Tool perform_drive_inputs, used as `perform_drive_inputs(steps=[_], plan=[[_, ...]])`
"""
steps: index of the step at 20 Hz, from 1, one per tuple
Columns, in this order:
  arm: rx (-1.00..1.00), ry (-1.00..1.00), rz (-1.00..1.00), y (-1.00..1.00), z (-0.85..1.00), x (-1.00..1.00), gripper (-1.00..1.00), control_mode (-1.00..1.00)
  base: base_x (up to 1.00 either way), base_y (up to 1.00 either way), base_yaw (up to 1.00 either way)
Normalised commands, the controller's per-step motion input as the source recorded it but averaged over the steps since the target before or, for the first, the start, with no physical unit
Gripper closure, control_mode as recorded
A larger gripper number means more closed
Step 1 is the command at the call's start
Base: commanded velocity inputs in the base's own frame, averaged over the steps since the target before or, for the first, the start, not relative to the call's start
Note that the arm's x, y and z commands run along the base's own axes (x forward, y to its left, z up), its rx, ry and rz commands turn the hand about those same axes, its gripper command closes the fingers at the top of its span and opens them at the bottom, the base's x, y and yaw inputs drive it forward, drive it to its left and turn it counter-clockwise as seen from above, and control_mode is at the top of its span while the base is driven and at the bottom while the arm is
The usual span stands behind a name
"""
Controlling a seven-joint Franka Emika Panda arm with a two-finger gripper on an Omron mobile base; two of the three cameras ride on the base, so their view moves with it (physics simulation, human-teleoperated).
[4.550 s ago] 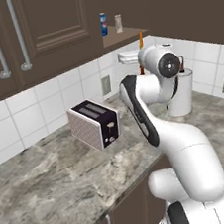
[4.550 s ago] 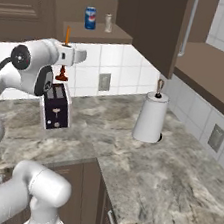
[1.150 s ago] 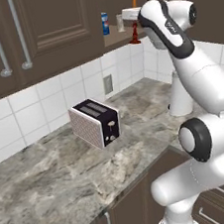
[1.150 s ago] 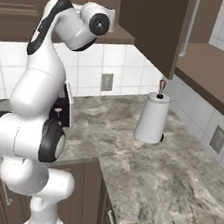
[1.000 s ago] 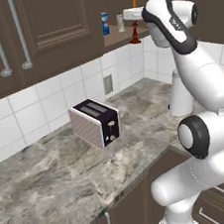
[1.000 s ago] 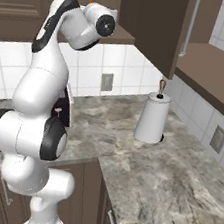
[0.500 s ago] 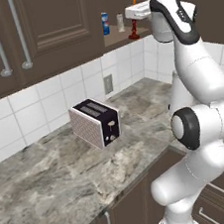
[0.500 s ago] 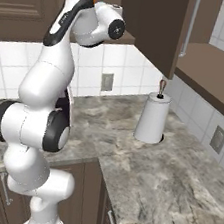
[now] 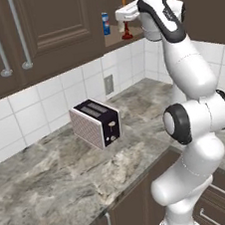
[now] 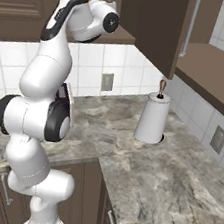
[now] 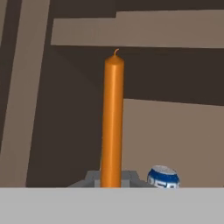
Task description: Pick the candle and candle from the dining table and place them in the open cabinet. Close the cabinet after placing the objects.
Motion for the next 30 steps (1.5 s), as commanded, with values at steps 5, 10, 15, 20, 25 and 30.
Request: perform_drive_inputs(steps=[5,10,15,20,25,30], plan=[[0.00,0.00,0.00,0.00,0.00,0.07,1.00,-1.00,0.00,0.00,0.00],[0.00,-0.01,0.00,0.00,-0.01,0.29,1.00,-1.00,0.00,0.00,0.00],[0.04,0.00,0.00,0.00,-0.12,0.24,1.00,-1.00,0.00,0.00,0.00],[0.00,-0.05,0.00,0.00,0.00,0.32,1.00,-1.00,0.00,0.00,0.00],[0.00,-0.08,-0.04,0.06,-0.02,0.38,1.00,-1.00,0.00,0.00,0.00],[0.00,-0.04,-0.02,0.13,-0.13,0.49,1.00,-1.00,0.00,0.00,0.00]])
